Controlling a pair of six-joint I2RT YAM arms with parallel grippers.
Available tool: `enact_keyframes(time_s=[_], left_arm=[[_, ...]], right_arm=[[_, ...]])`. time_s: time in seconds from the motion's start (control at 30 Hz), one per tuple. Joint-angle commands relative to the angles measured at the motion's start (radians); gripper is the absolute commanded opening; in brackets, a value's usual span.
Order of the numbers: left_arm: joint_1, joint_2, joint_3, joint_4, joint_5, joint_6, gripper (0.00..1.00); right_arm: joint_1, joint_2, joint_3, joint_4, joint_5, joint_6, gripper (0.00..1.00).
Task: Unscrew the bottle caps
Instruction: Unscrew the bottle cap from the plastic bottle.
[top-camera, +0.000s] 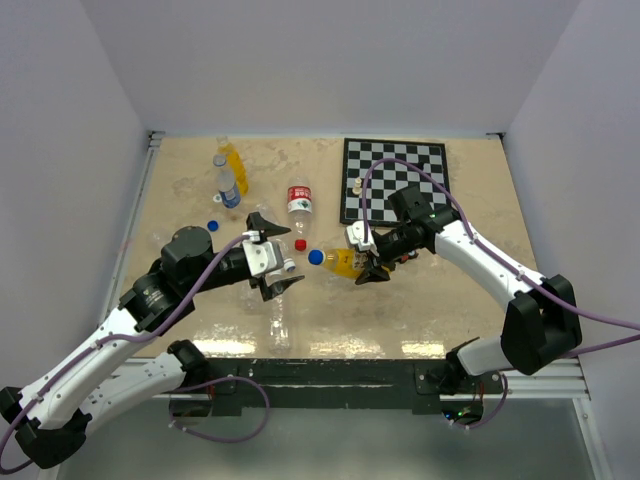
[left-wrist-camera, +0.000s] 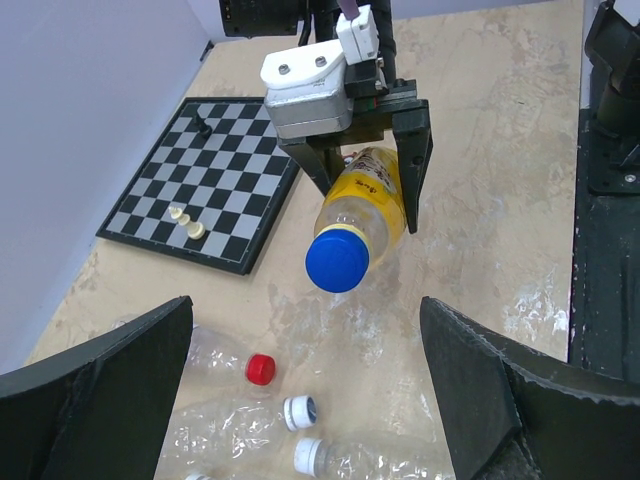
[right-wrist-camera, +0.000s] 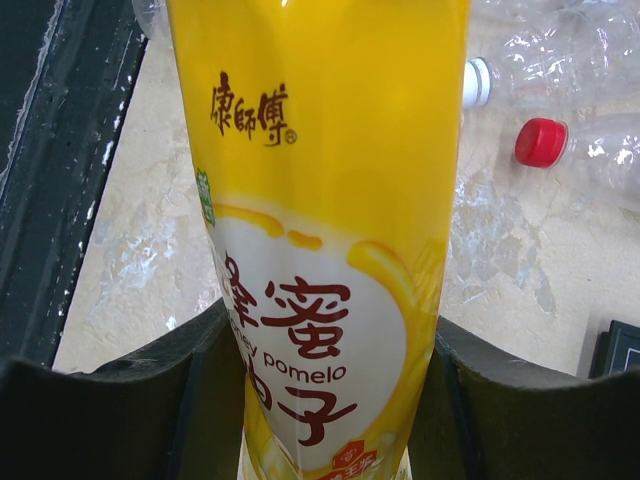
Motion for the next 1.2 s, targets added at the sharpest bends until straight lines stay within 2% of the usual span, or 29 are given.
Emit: enact_keyframes(time_s=[0.0, 1.17], left_arm=[[0.003, -0.004, -0.008, 0.030, 0.025, 0.017, 1.00], [0.003, 0.021, -0.008, 0.062, 0.071, 0.034, 1.00]], right_arm=[[-0.003, -0.003, 0.041, 0.009, -0.044, -0.018, 0.00], [-0.003, -0.002, 0.041, 0.003, -0.044, -0.024, 0.00]])
